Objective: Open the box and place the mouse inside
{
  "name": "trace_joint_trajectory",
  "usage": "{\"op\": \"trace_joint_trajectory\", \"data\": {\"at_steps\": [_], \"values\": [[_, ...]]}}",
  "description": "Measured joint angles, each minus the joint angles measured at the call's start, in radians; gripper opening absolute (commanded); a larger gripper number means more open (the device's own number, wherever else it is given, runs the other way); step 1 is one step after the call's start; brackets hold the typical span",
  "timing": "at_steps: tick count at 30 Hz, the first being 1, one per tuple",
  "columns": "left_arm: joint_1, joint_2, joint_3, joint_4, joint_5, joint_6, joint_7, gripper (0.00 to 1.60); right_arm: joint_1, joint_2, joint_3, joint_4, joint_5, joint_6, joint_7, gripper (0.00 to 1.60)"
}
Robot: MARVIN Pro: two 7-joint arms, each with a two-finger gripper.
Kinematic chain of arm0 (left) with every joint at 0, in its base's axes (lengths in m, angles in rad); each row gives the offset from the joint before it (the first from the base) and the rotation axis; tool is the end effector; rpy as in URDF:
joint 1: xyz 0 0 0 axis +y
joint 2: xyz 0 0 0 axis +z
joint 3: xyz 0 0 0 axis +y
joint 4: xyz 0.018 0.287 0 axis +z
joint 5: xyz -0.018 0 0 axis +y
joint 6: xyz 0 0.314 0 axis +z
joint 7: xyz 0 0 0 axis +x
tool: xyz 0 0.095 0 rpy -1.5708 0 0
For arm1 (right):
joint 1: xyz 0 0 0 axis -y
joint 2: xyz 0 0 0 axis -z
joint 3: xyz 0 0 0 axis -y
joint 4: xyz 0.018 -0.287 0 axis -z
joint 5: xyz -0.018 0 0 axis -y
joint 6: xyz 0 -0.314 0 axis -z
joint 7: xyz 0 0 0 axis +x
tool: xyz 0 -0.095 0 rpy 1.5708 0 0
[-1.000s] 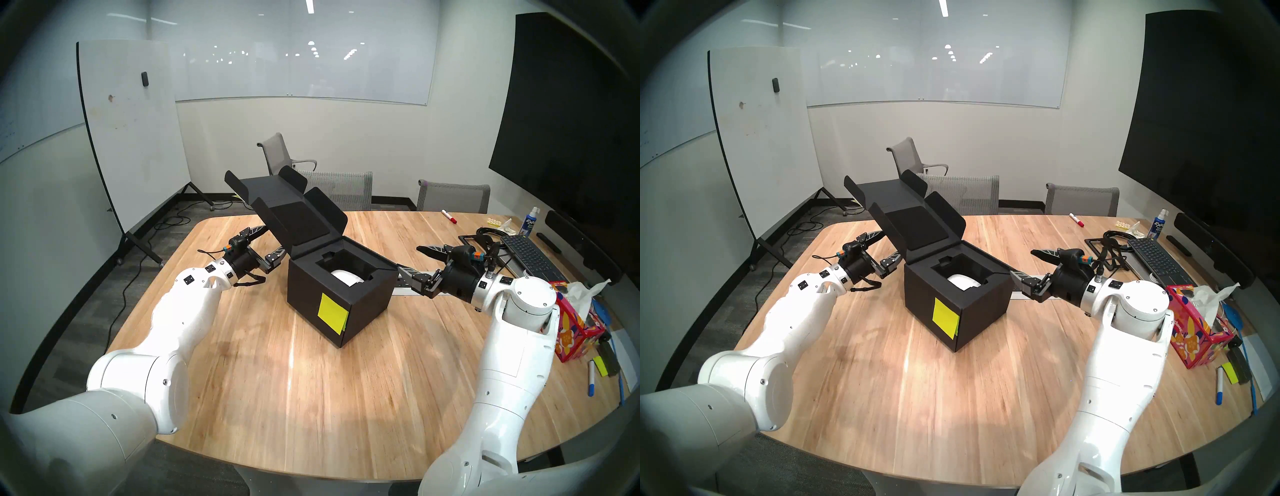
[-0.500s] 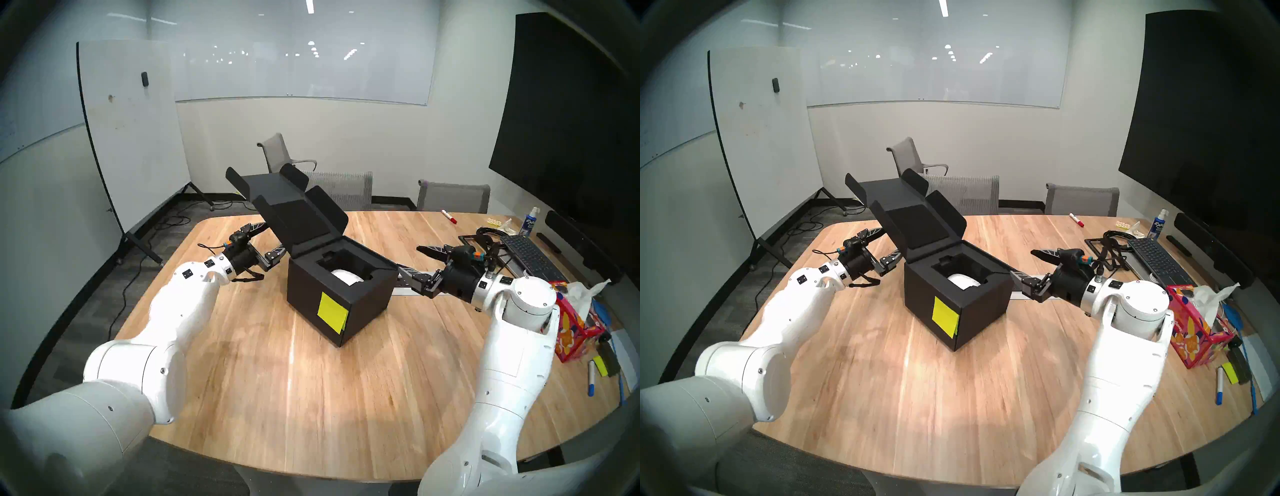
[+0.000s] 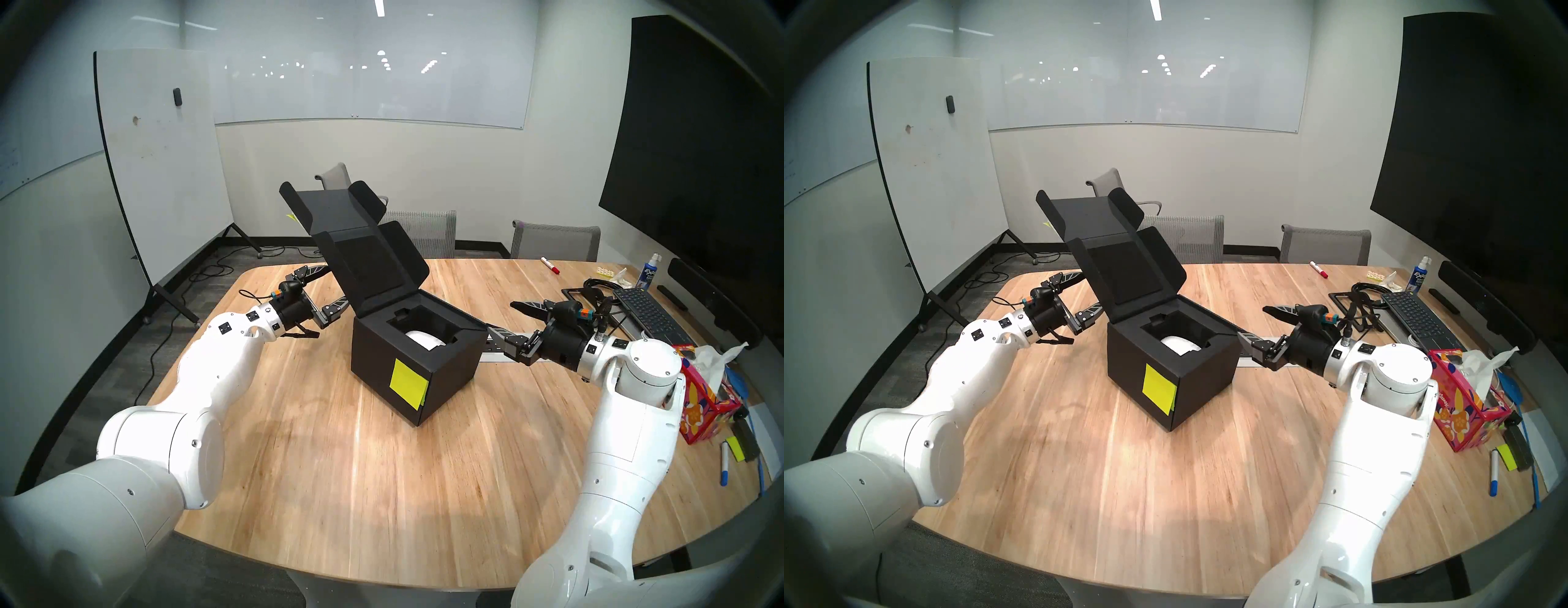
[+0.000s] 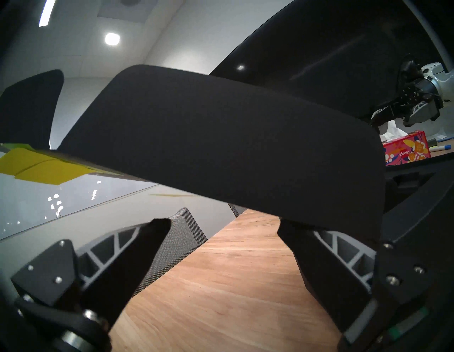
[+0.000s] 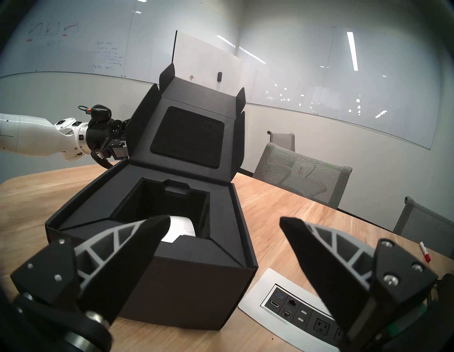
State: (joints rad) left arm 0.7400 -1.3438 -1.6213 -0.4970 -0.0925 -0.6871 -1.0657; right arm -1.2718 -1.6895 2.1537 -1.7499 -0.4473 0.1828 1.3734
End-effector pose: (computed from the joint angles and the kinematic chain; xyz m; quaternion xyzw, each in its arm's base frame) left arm 0.5709 0.0637 -0.2438 0.5026 -0.3873 0.7519 0.1790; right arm 0.4161 -0.0920 -0.1869 -0.6769 -0.3197 -0.6449 0.1542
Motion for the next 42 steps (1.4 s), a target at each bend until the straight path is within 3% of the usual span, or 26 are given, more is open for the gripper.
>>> {"op": "trace_joint_trajectory", "data": {"at_steps": [14,27,42], "values": [[-0.046,0.009,-0.009,0.012,0.0,-0.049,-0.026,1.6,0.002,-0.002,0.003,0.0,-0.003,-0.001,0.003,1.6],[-0.077,0.01,-0.006,0.023,-0.001,-0.084,0.001,1.6,0.003,-0.005,0.005,0.0,-0.005,-0.002,0.005,1.6],[-0.014,-0.009,0.055,-0.106,-0.023,-0.082,0.003,1.6,0.005,-0.007,0.006,0.0,-0.008,-0.001,0.007,1.6]]}}
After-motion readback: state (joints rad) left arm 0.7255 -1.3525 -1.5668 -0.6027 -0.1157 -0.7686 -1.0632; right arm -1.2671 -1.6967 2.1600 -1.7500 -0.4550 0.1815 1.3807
